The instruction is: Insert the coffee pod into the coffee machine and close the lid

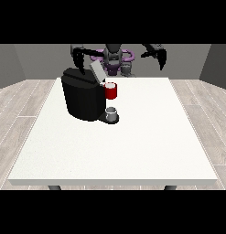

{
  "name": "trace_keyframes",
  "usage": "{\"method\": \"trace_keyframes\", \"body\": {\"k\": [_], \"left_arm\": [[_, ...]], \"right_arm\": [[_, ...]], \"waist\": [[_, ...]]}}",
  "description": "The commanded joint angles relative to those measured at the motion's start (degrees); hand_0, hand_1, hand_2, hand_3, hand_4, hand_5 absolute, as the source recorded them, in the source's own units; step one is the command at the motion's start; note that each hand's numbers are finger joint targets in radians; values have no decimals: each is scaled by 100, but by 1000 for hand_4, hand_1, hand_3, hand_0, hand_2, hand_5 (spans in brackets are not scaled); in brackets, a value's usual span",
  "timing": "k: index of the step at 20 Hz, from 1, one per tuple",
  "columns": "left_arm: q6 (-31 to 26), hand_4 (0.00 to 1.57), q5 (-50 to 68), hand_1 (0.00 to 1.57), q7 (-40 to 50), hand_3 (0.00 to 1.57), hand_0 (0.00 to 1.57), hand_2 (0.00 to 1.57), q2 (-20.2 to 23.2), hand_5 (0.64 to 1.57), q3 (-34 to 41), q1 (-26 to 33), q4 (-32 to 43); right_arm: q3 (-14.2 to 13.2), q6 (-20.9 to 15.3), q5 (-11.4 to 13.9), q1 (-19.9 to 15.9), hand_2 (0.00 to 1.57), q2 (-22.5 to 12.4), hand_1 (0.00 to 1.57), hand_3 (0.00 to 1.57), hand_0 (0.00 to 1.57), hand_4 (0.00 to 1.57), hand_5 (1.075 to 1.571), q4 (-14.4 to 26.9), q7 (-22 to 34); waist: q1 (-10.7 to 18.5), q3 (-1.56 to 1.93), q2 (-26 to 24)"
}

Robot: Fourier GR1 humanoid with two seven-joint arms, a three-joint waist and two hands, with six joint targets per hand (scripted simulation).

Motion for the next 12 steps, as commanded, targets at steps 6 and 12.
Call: {"method": "trace_keyframes", "body": {"k": [6, 12], "left_arm": [[300, 368, 17, 0, 299, 0, 0, 0, -1, 1571, -151, 254, -693], [297, 299, 8, 0, 268, 0, 0, 0, 163, 1571, -216, 658, -1058]], "right_arm": [[423, -220, 308, -378, 0, 396, 0, 0, 0, 0, 1571, 288, -293], [152, 118, 103, -829, 0, -87, 0, 0, 0, 129, 1571, 492, 15]], "waist": [[-39, 0, 295], [-26, 0, 339]]}}
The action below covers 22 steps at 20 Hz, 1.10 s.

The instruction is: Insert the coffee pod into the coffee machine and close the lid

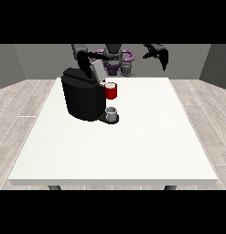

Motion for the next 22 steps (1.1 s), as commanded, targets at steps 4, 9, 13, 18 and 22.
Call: {"method": "trace_keyframes", "body": {"k": [4, 9, 13, 18, 22], "left_arm": [[-29, 348, 132, 0, 195, 0, 0, 0, 264, 1571, 113, -162, -51], [-70, 372, 72, 0, 40, 0, 0, 0, 74, 1571, -141, 18, -72], [-40, 385, 22, 0, -100, 0, 0, 0, 196, 1571, -68, 68, -11], [-26, 383, -58, 0, 36, 0, 0, 0, 93, 1571, -252, 14, -83], [32, 331, -30, 0, -62, 0, 0, 0, -4, 1571, -267, -307, 30]], "right_arm": [[227, -76, 311, -476, 0, -37, 0, 0, 0, 200, 1571, 141, -27], [285, -48, 360, -1020, 0, -56, 0, 0, 0, 40, 1571, 157, 172], [486, -35, 490, -888, 0, 82, 0, 0, 0, 0, 1571, 34, 100], [550, -115, 620, -1038, 0, 75, 0, 0, 0, 0, 1571, -67, 105], [810, -314, 958, -1423, 0, 116, 0, 0, 0, 82, 1571, -265, 479]], "waist": [[-19, -1, 237], [277, -2, 329], [241, -2, 332], [465, -1, 429], [627, -8, 562]]}}
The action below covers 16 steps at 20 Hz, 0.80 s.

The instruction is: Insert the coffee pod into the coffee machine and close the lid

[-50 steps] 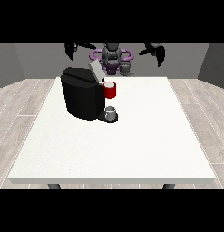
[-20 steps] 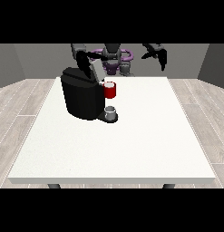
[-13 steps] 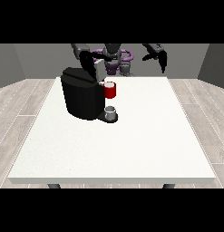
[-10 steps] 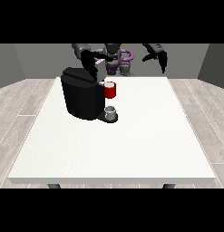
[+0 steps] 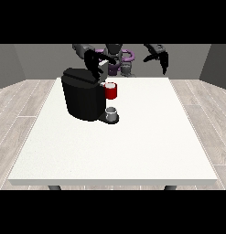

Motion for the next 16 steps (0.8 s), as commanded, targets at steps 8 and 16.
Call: {"method": "trace_keyframes", "body": {"k": [8, 16], "left_arm": [[-135, 398, 70, 0, -5, 0, 0, 0, -54, 1571, -152, -615, -44], [-278, 399, -4, 0, -110, 0, 0, 0, -173, 1571, -438, -720, 16]], "right_arm": [[60, 53, 164, -1122, 0, -68, 0, 0, 0, 96, 1571, -392, 187], [59, 80, 483, -1226, 0, -403, 0, 0, 0, 0, 1571, -856, 667]], "waist": [[1000, -81, 510], [1542, -79, 733]]}}
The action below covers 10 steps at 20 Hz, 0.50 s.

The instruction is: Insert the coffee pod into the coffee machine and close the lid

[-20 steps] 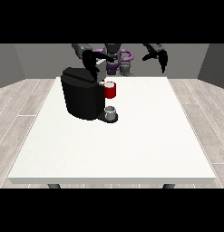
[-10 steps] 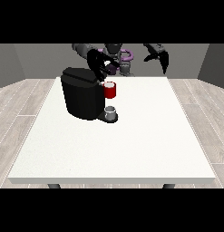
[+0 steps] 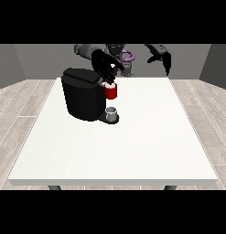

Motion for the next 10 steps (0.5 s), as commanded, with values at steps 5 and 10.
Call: {"method": "trace_keyframes", "body": {"k": [5, 10], "left_arm": [[-133, 418, 17, 0, -92, 0, 0, 0, -56, 1571, -143, -414, 61], [-239, 0, 35, 0, -71, 0, 0, 0, -119, 1571, -284, -616, -18]], "right_arm": [[134, 135, -159, -874, 0, 424, 0, 0, 0, 0, 1571, -380, -597], [-183, 98, -229, -771, 0, 260, 0, 0, 0, 0, 1571, -611, -431]], "waist": [[973, -208, 397], [1264, -193, 649]]}}
